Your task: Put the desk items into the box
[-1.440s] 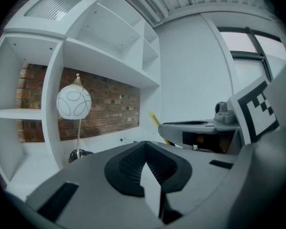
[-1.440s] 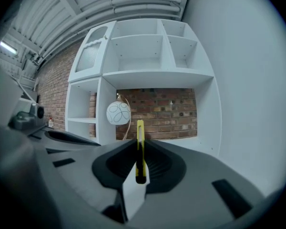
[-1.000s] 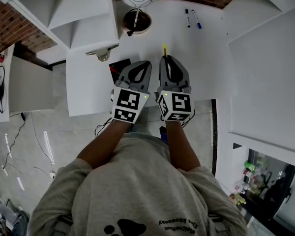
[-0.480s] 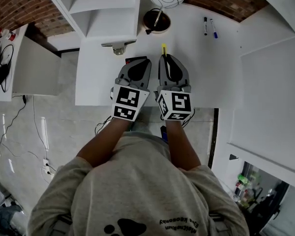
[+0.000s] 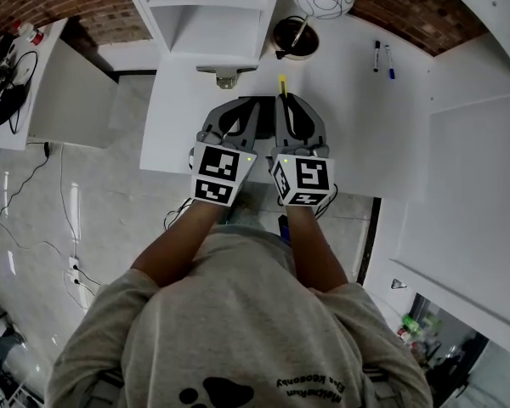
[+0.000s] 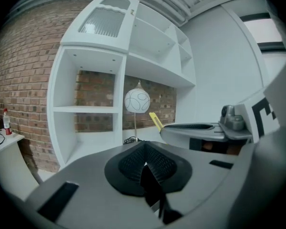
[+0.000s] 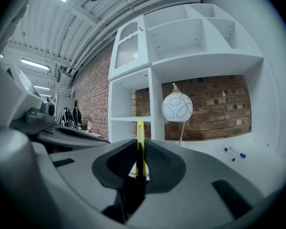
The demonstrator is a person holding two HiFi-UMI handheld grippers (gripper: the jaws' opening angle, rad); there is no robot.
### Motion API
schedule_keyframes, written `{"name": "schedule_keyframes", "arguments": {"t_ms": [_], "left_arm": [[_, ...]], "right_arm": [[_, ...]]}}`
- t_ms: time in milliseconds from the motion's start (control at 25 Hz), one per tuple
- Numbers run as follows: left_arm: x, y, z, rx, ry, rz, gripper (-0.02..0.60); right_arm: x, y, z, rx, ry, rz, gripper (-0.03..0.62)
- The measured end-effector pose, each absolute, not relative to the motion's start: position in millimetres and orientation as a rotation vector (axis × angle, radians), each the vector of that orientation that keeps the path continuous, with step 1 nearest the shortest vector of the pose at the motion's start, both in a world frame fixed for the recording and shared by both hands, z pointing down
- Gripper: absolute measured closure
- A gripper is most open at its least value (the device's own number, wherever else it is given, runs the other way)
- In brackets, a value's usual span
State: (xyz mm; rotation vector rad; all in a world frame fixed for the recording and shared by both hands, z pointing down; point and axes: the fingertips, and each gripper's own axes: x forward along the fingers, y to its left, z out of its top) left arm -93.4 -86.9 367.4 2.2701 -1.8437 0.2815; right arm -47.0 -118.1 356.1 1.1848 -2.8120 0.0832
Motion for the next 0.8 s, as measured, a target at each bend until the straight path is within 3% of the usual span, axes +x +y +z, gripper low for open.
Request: {"name": "schedule_keyframes", "arguments": {"t_ms": [800], "left_arm": [[-117.0,-73.4,409.8,2.164,-1.828,0.383,0.575]], "right_arm": [[-80.0,-108.9,429.9,0.972,-2.693,0.146,0.536]]}}
